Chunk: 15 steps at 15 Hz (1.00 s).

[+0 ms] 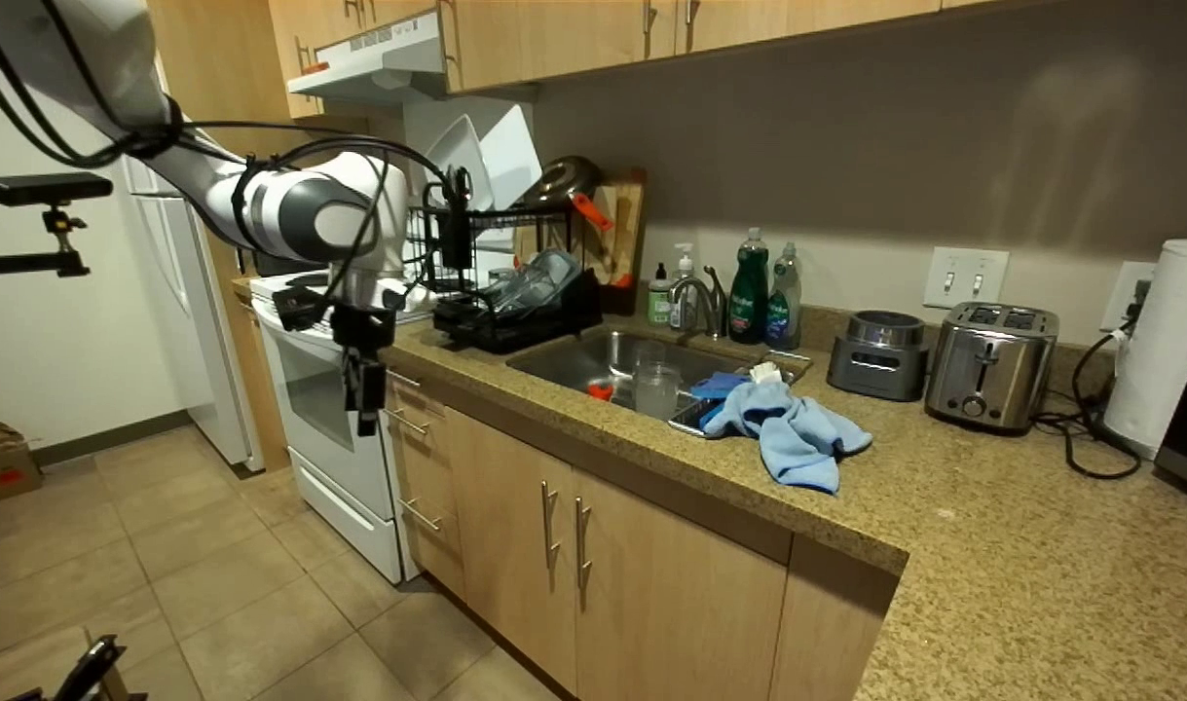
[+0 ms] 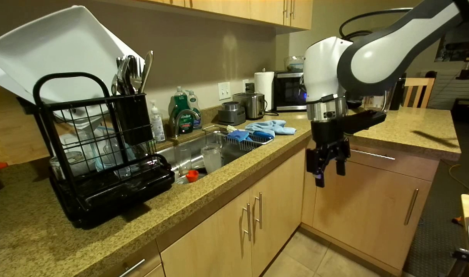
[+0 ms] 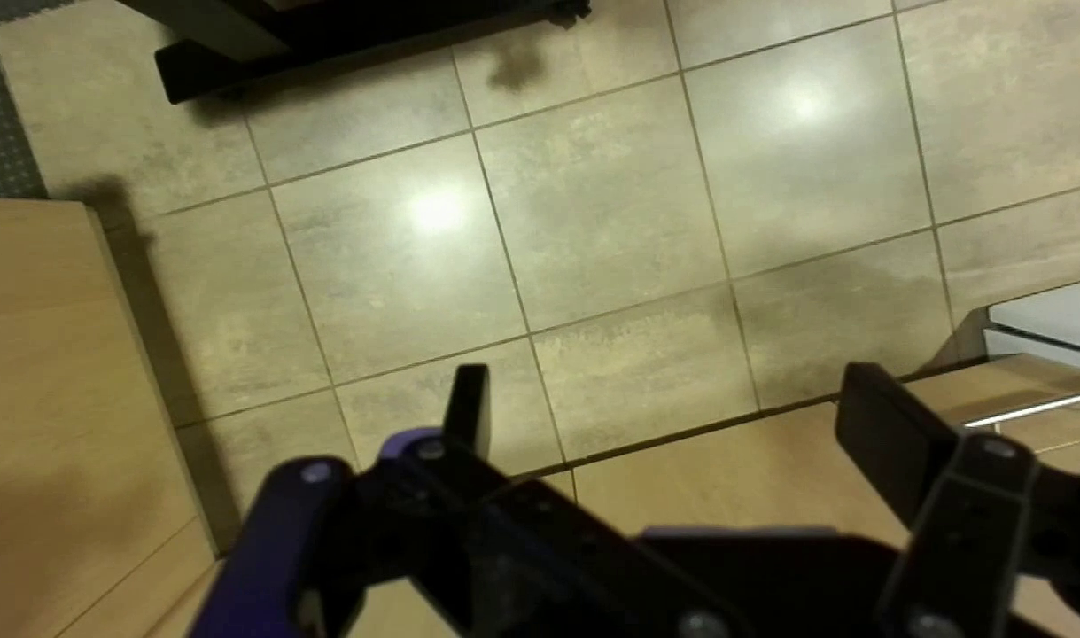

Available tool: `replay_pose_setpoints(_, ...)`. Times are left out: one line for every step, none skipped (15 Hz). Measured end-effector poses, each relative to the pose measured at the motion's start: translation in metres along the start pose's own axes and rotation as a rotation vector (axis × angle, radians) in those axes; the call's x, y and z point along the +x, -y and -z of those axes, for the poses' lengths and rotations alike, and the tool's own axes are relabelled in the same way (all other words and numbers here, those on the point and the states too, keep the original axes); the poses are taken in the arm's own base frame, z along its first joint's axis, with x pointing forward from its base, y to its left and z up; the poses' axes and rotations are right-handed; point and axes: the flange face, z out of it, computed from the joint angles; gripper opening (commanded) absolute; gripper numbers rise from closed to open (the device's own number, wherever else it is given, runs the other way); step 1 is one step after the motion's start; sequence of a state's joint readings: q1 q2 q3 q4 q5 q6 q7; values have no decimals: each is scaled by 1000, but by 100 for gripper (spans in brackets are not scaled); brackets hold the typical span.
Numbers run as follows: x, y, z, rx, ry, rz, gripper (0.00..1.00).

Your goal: Close the cabinet door

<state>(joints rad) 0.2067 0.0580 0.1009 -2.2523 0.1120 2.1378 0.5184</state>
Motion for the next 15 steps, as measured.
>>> replay_pose_setpoints(-2,-12,3,-12,-11,-5,100)
replay_pose_setpoints(-3,-24,6,-30,-25,-5,100)
replay_pose_setpoints(-3,-36,9,-45,-40,-3,100)
replay_pose_setpoints(-1,-48,13,-61,-56,3,100)
replay_pose_setpoints(1,-61,18,-75,-71,11,100)
replay_pose_setpoints(5,-74,23,-87,-85,22,100)
replay_pose_setpoints(9,-86,29,-98,-99,36,100)
replay_pose_setpoints(14,-98,34,-109,-111,54,100)
replay_pose_setpoints(18,-109,38,-118,-124,76,100)
replay_pose_setpoints(22,-118,42,-122,-137,104,100)
replay_pose_setpoints(27,-125,45,-124,-151,137,100)
replay_pose_setpoints(31,-131,49,-127,-164,177,100)
replay_pose_setpoints(34,-136,53,-129,-175,216,100)
replay_pose_setpoints(38,-138,57,-130,-185,253,100)
replay_pose_setpoints(41,-140,61,-131,-194,286,100)
